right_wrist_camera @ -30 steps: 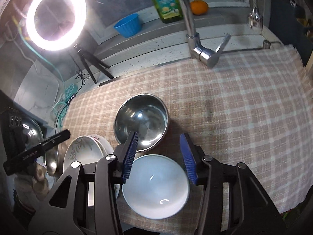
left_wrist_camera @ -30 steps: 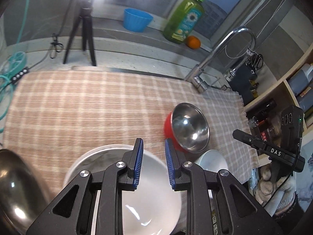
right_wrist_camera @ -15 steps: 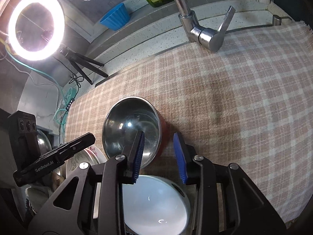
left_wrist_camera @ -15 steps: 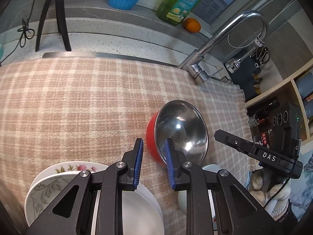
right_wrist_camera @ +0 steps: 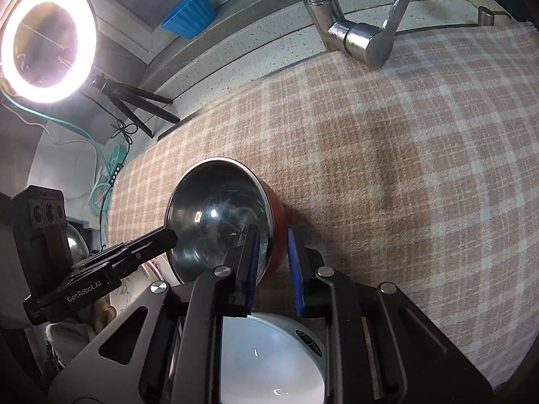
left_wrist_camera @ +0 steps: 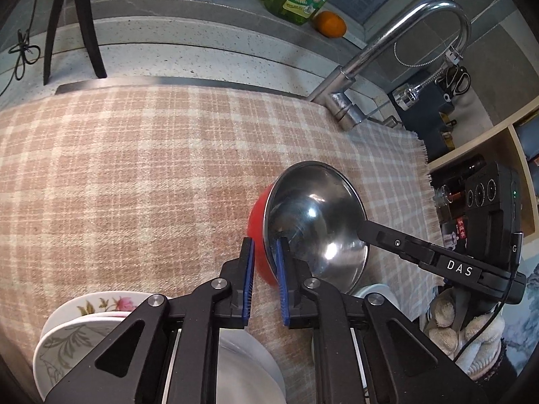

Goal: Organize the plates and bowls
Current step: 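Lift the red-outside bowl and carry it toward the plain steel bowl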

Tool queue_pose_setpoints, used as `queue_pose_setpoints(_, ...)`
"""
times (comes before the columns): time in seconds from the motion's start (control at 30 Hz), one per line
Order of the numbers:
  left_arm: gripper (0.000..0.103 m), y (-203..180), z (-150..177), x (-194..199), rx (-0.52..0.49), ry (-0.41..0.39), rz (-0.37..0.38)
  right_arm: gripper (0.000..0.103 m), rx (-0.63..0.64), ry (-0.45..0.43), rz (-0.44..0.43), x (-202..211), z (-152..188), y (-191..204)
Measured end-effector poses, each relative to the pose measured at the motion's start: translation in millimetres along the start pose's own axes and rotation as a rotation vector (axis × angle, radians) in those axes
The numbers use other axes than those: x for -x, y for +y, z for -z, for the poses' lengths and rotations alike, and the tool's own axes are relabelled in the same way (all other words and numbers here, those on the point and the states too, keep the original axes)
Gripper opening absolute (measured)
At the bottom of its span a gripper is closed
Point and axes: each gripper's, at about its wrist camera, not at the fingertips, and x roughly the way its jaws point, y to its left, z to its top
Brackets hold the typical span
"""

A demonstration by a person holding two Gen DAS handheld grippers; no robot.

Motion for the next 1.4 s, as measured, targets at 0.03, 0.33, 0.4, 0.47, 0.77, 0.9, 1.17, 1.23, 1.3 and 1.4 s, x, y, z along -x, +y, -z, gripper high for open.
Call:
queue_pose_setpoints(0.03,0.01,0.3,-0.4,-0.7,0.0,0.001,0.003,0.016,-0.002,0.001,0.0,-0.3,0.3,-0.5)
queue_pose_setpoints(0.33,0.01,-2.4,-3.0,-3.3,-0.016,0.001,-0.005,0.01,0.006,0.006,0.001,-5.5,-0.6,2.1)
queue_pose_setpoints(0.4,0.01,-2.3,-3.3,-3.2,-0.015,-0.001,-0.007,0.01,0.007,0.004,0.001,-4.3,-1.5,3.1)
queue_pose_setpoints(0.47,0.01,-2.5,-3.3,-2.3,-0.015,-0.005,-0.007,0.01,0.013,0.0,0.004,-3.0,-1.6,5.0)
queue_pose_setpoints(0.77,0.01,-3.1,-0.2,25.1,-0.023,-0.058,0.006,0.01,0.044,-0.045,-0.026,14.9,1.1,24.5)
queue_pose_setpoints(0.9,0.01,-1.3,3.2,45.1,-0.022,-0.096,0.006,0.01,0.065,-0.054,-0.039,19.6,6.3,41.3)
queue_pose_setpoints(1.17,0.01,12.6,17.8,88.7,-0.005,-0.159,0.007,0.01,0.125,-0.076,-0.077,30.9,21.3,84.3)
queue_pose_setpoints(1.23,0.01,16.8,22.3,99.3,0.0,-0.176,0.003,0.01,0.145,-0.076,-0.087,32.3,24.7,97.6)
queue_pose_setpoints(1.3,0.01,22.9,27.6,110.7,0.004,-0.191,-0.005,0.01,0.158,-0.073,-0.099,32.3,27.5,108.4)
queue_pose_setpoints(1.4,0.01,35.3,35.1,126.8,0.03,-0.213,-0.008,0.01,0.188,-0.064,-0.114,30.4,32.9,128.1)
